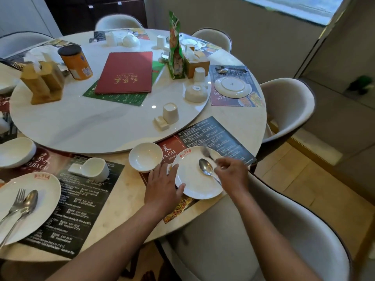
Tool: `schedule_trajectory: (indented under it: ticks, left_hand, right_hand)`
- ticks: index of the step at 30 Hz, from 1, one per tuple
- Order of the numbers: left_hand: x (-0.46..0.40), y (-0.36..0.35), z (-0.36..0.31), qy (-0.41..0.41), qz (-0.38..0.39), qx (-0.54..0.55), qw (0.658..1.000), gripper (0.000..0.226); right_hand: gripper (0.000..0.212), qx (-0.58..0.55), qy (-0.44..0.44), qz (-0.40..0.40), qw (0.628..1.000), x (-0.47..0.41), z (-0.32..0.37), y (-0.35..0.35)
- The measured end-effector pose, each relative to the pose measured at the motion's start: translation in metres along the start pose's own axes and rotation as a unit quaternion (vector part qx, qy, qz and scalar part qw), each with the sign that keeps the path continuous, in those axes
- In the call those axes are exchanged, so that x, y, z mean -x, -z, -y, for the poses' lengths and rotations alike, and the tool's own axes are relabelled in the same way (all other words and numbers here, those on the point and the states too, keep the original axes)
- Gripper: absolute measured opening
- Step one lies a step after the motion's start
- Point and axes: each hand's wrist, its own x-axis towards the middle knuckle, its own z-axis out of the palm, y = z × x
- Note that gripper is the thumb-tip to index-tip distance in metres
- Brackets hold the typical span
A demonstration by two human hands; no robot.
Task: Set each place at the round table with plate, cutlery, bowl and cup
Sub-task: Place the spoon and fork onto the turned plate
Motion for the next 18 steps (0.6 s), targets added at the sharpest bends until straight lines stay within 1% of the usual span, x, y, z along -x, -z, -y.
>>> schedule_trajectory:
  ticks: [2,6,10,13,18]
  left_hand:
    - [0.004,0.003,0.005,-0.003,-0.011,0.004,1.0,0.069]
    - [0.01,0.008,0.012,-0.003,-0.019,0.0,1.0,0.069]
    - [0.014,0.011,0.016,-0.013,-0.024,-0.003,1.0,0.07]
    - [0.018,0.013,0.017,-0.022,-0.025,-0.003,0.999,0.069]
    - [0.017,0.015,0.021,-0.023,-0.025,-0.002,0.999,0.07]
  right_hand:
    - [0.022,0.012,0.011,0.018,1.0,0.025,0.0,-0.017]
    - [0.032,0.082,0.053,0.003,0.995,0.057,-0.003,-0.043]
    - [0.039,0.12,0.042,-0.005,0.992,0.065,-0.004,-0.054]
    - [0.036,0.121,0.036,-0.008,0.992,0.067,-0.004,-0.057]
    - [0.024,0.147,0.028,-0.016,0.989,0.07,-0.004,-0.058]
